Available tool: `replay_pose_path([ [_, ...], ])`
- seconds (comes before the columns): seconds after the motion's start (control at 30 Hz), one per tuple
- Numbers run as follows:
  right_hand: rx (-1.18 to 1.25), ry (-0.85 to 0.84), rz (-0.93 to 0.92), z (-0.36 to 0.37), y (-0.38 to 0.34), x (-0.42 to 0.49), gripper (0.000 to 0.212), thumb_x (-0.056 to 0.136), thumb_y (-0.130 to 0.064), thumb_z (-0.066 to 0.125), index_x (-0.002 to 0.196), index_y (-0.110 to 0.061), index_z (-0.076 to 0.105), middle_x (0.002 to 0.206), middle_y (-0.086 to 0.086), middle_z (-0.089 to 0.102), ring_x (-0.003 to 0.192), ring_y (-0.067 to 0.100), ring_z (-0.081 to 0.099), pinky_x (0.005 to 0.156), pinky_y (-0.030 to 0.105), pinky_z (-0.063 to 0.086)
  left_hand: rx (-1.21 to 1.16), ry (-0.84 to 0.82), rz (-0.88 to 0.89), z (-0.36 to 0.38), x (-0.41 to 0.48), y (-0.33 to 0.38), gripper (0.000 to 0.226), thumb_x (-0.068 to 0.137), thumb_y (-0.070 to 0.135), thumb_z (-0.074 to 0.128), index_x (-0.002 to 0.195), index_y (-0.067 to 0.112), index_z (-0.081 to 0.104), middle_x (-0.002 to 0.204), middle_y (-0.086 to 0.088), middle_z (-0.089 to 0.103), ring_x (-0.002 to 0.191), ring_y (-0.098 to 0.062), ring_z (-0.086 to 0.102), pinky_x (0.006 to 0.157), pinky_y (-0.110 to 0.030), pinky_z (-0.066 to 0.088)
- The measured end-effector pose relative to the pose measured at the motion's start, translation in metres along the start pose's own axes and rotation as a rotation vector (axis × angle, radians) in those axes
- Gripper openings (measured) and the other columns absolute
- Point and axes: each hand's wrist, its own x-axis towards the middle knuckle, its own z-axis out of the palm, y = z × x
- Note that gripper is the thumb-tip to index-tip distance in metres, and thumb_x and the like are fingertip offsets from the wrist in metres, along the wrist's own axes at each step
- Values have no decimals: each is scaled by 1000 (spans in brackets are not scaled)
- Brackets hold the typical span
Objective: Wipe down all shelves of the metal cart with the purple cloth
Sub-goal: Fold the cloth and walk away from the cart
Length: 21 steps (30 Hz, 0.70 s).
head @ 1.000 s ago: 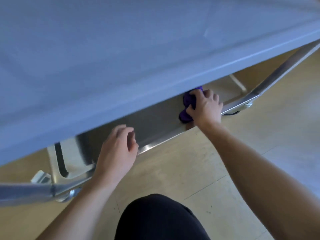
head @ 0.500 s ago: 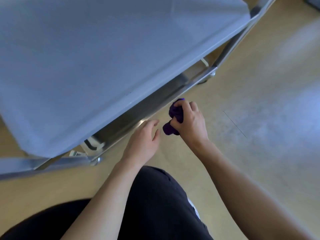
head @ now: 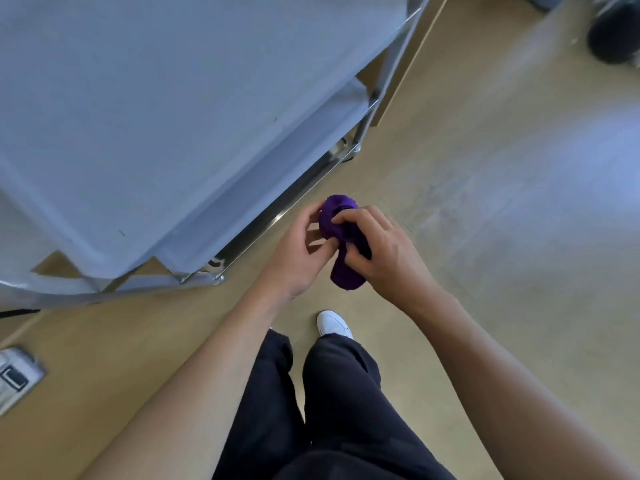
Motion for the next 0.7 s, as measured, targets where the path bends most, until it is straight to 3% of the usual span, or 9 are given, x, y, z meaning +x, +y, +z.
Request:
replay_pose_path([
  [0.13,4,11,25,-59,-32,-8,40,77,-6,57,115,-18,56,105,-5,54,87,23,52,80,21,39,115,-16,15,16,-15,71,55,89,9,66,136,29,46,122,10,58,107,-6,62,87,-21,52],
  [0.23,59,15,79,-89,-50,-6,39,79,-9,59,117,-19,52,107,-3,51,87,15,50,76,11,34,182,-11,63,20,-18,105,41,84,14,71,119,26,55,106,12,64,95,-3,64,81,-23,53],
  [0.4,127,41,151,-121,-67,-1,43,80,-9,58,120,-21,48,111,-1,51,89,7,48,76,13,39,375,-93,158,12,-6,148,34,76,30,81,100,26,56,78,12,61,68,0,60,63,-13,46],
  [0.47,179,80,174,-132,-71,-1,47,77,-2,57,120,-22,48,113,-2,54,93,5,48,77,10,38,455,-158,223,10,2,160,37,72,36,83,97,26,57,85,11,57,76,0,57,70,-13,45],
  [0.57,207,156,187,-148,-72,-7,62,74,4,55,131,-21,46,120,-7,54,101,1,48,84,4,35,575,-348,293,14,17,175,46,70,38,84,100,21,53,120,6,49,114,-7,49,98,-26,43],
  [0.63,207,188,248,-160,-65,-11,74,76,3,56,142,-24,37,120,-7,53,102,3,49,88,8,37,593,-499,225,24,25,188,47,74,33,82,102,17,49,114,3,57,108,-12,56,96,-39,48],
  [0.7,211,204,320,-173,-55,-15,85,79,0,59,150,-30,23,116,-5,53,99,10,52,88,20,44,609,-529,200,40,30,196,46,75,31,81,103,17,46,100,0,62,94,-16,61,87,-44,52],
])
